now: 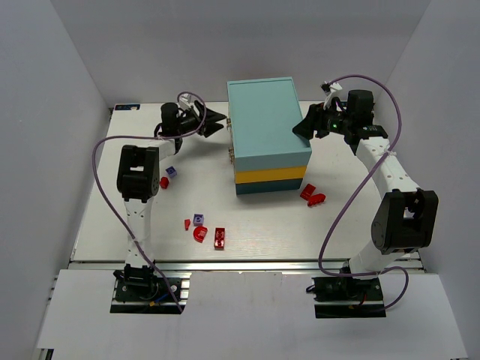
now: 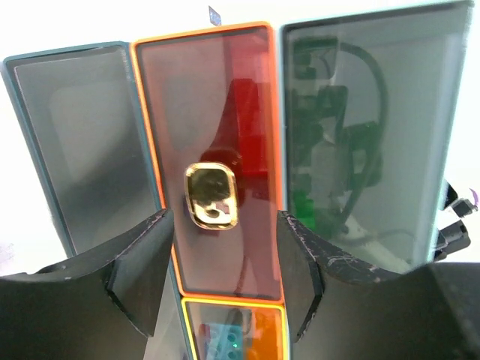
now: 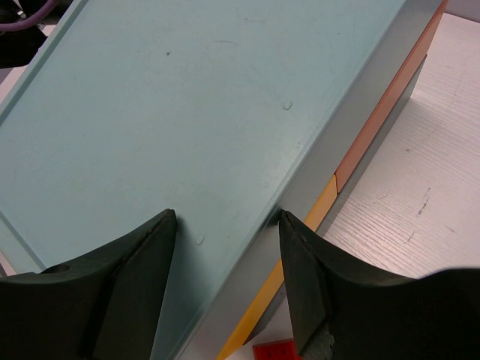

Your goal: Sort the legos into containers by color

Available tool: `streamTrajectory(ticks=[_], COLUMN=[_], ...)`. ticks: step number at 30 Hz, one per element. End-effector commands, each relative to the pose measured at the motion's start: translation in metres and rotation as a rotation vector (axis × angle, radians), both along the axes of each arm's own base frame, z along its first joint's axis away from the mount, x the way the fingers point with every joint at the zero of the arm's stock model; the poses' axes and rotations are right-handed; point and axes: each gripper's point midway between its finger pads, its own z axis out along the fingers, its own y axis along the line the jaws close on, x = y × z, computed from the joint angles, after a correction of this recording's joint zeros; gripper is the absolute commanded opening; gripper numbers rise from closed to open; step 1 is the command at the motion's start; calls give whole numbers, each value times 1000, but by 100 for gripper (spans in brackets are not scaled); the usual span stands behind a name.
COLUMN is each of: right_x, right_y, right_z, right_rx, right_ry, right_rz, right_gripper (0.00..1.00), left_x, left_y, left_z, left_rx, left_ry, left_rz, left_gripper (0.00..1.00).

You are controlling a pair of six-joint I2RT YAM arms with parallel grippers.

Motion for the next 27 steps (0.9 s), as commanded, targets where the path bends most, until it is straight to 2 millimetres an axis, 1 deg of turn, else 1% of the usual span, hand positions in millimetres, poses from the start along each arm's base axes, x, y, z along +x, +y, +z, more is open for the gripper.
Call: streamTrajectory(ticks=[1,4,5,7,9,10,13,14,16,17,19,20,21,22,27], right_x=[-9,-9,-9,-10,-9,-10,-9,-9,-9,-9,-10,-9,-9,-10,-10], right_y=[6,7,5,6,5,7,6,7,7,7,6,6,5,7,7], right_z=[-23,-23,-22,-23,-23,-24,-23,-23,-22,-23,-24,-23,-23,-23,-22], right_rx=[-25,-24,-23,-24,-24,-23,-23,-24,-23,-25,-26,-26,-25,-24,-24], right_ry=[71,69,69,69,69,72,72,71,70,70,73,71,72,71,71], right_rz=[33,36,34,36,35,39,36,38,37,37,37,35,33,38,38], right_gripper=[62,62,62,62,62,62,62,62,62,62,62,62,62,62,61], left_x=[3,5,4,6,7,6,9,7,8,9,9,7,7,7,6], left_y=[-10,-10,-16,-16,-16,-22,-23,-28,-28,-28,-28,-33,-33,-33,-33], left_z=[13,8,10,7,10,8,11,11,14,11,11,11,10,10,6], left_rx=[-17,-19,-21,-25,-39,-42,-58,-63,-71,-74,-80,-83,-85,-87,-94], left_ry=[-33,-22,-24,-20,-22,-20,-28,-24,-27,-19,-19,-15,-10,-11,5], left_rz=[-22,-20,-28,-24,-21,-29,-28,-38,-35,-35,-33,-39,-40,-39,-36], left_gripper=[67,67,67,67,67,66,63,63,60,59,54,52,49,45,38])
